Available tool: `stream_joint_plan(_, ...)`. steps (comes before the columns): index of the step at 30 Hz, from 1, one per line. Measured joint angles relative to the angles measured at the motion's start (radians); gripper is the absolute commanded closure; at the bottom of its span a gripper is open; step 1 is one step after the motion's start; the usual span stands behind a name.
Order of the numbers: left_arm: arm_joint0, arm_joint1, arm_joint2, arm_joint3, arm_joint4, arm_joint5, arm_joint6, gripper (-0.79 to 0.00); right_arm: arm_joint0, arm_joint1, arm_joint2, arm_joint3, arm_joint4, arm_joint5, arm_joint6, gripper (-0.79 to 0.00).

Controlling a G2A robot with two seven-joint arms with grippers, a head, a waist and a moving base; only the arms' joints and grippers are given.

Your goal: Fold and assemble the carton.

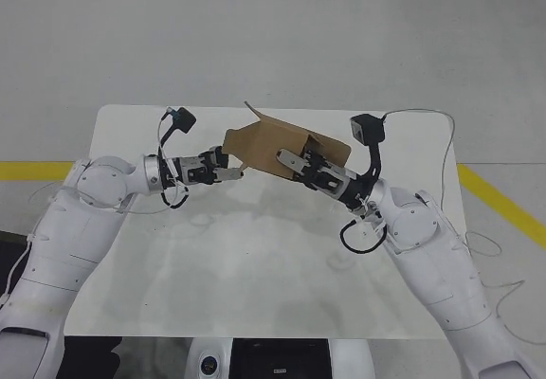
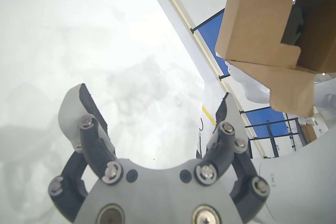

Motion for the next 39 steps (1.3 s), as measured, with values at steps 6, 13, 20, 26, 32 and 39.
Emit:
stream_joint_plan(6,0.010,0.000,0.009,-0.037,-0.031,-0.012,-0.030,-0.785,0.001,-0.004,-0.005,0.005,-0.027,0.016,-0.026,0.000)
stream_joint_plan(13,0.007,0.005,-0.013,-0.034,-0.072,-0.008,-0.050,-0.785,0.003,-0.007,-0.018,0.014,-0.037,0.025,-0.004,0.000)
stream_joint_plan(20,0.005,0.009,-0.037,-0.028,-0.084,-0.006,-0.045,-0.785,0.000,-0.005,-0.018,0.018,-0.035,0.035,0.041,0.000)
stream_joint_plan(26,0.009,0.012,-0.046,-0.036,-0.092,-0.007,-0.049,-0.785,0.005,-0.006,-0.029,0.019,-0.023,0.035,0.073,0.000)
stream_joint_plan(32,0.011,0.012,-0.045,-0.041,-0.095,-0.004,-0.051,-0.785,0.017,-0.008,-0.038,0.025,-0.011,0.036,0.110,0.000)
stream_joint_plan(39,0.009,0.012,-0.040,-0.043,-0.095,-0.003,-0.053,-0.785,0.028,-0.010,-0.051,0.035,0.002,0.032,0.135,0.000)
